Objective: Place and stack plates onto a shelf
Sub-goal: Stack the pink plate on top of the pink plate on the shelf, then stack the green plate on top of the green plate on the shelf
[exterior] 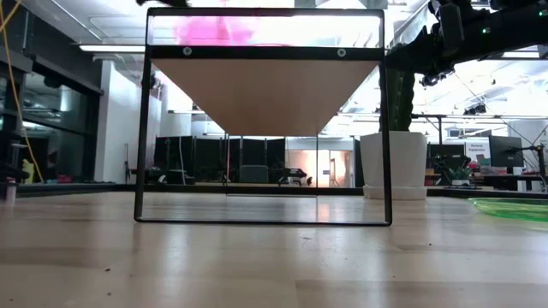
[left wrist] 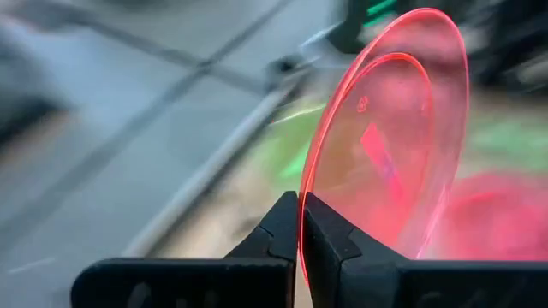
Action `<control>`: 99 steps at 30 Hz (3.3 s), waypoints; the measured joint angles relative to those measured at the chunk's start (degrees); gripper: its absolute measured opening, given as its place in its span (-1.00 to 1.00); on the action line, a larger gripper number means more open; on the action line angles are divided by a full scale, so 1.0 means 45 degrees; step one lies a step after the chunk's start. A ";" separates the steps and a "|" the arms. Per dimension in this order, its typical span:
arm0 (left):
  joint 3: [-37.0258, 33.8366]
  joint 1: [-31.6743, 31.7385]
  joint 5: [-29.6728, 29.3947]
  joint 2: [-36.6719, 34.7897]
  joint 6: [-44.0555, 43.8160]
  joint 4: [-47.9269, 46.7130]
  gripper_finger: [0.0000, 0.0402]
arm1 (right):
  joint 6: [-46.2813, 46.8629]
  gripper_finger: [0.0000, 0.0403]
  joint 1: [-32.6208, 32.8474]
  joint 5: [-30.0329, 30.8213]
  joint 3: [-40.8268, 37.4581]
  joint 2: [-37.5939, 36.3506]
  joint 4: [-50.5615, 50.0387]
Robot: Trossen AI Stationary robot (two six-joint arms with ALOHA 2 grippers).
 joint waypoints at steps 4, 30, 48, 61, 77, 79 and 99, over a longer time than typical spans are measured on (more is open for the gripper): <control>0.0015 -0.0522 0.1703 0.0561 -0.0764 0.1415 -1.00 | 0.0002 -1.00 0.0002 0.0000 0.0000 0.0000 0.0000; -0.0005 -0.3066 0.2324 0.4694 -0.1112 0.2011 -1.00 | 0.0104 -1.00 0.0000 -0.0001 0.0000 0.0000 -0.0044; -0.0005 -0.2993 0.2326 0.4694 -0.0408 0.1477 -0.77 | 0.0104 -1.00 0.0003 -0.0003 0.0000 0.0000 -0.0044; -0.0005 -0.2768 0.1812 0.4578 0.0399 0.1472 -0.36 | 0.0104 -1.00 0.0000 -0.0004 0.0000 0.0000 -0.0044; -0.7497 -0.2743 0.1016 0.0163 0.1332 1.1335 -0.32 | 0.0249 -1.00 0.0005 -0.0010 0.0000 0.0005 -0.0505; -0.8709 -0.2726 0.1058 -0.0399 0.1744 1.3532 -0.32 | 0.0249 -1.00 0.0005 -0.0010 0.0000 0.0005 -0.0450; -1.0704 -0.2323 0.3084 -0.1350 0.2977 1.5344 -0.32 | 0.8302 -0.23 -0.0893 -0.2626 0.3598 0.1234 -1.2403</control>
